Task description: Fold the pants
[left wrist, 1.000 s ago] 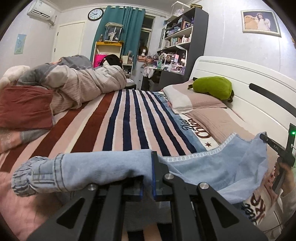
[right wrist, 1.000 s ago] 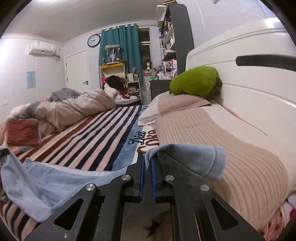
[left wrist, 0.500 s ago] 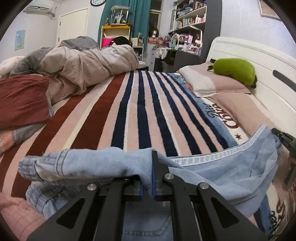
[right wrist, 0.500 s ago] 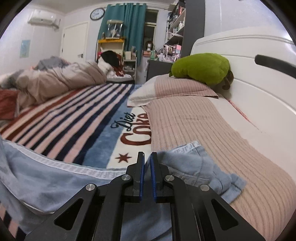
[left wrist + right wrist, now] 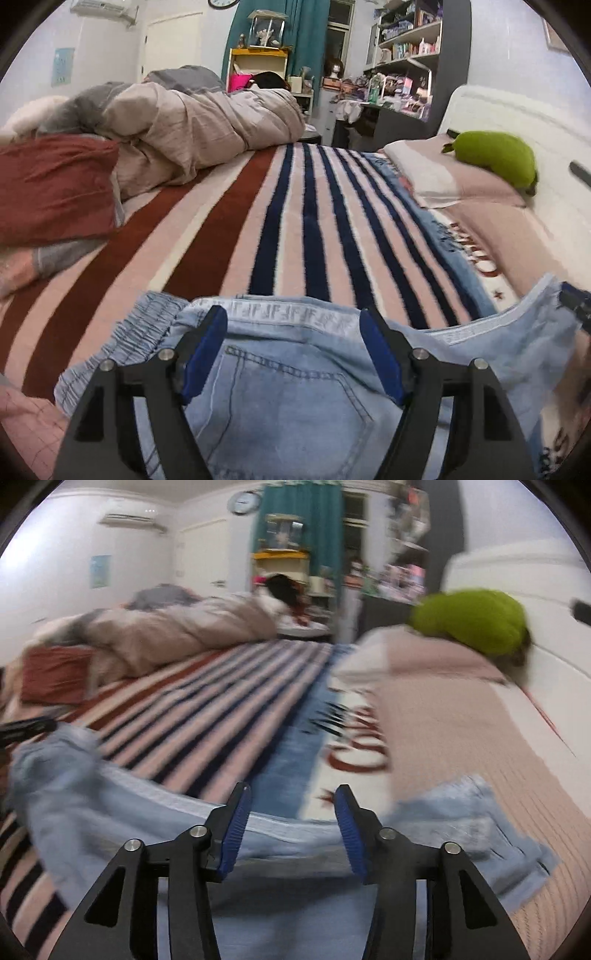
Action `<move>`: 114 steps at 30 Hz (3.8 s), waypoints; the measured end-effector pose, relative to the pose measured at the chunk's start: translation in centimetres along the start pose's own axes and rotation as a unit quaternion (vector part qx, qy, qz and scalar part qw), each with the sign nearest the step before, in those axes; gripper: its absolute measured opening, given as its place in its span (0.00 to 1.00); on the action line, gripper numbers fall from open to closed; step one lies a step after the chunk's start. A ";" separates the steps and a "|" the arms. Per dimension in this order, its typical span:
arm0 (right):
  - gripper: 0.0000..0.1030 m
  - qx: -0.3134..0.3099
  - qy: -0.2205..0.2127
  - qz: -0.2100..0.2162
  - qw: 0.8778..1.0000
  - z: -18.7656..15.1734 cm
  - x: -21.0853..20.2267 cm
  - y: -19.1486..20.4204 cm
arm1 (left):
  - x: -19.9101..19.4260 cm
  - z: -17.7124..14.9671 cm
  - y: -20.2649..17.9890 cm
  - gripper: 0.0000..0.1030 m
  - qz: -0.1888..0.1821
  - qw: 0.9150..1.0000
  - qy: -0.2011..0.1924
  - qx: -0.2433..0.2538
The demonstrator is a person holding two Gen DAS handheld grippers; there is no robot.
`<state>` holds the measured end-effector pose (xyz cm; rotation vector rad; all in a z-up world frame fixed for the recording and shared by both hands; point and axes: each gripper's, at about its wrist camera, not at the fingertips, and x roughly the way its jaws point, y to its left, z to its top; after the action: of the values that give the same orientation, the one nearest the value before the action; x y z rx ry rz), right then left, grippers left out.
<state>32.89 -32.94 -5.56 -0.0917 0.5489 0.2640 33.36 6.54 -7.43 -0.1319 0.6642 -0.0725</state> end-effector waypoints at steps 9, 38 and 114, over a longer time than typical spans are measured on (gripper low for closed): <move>0.73 -0.152 0.094 0.147 0.973 1.0 3.3 11.1 | -2.1 -3.8 1.3 0.69 0.013 0.999 0.020 0.025; 0.61 -0.114 0.111 0.028 0.987 0.4 10.7 8.7 | -5.8 -3.7 3.4 0.74 0.053 0.998 -0.005 0.021; 0.11 -0.038 0.211 -0.165 0.963 -3.9 -1.7 -11.1 | -2.3 -6.7 -4.2 0.74 -0.075 0.996 0.030 0.029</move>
<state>32.57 -44.56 -7.85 -0.3169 0.9348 -0.0663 27.35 1.95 -10.61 -0.1250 0.7099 -0.2410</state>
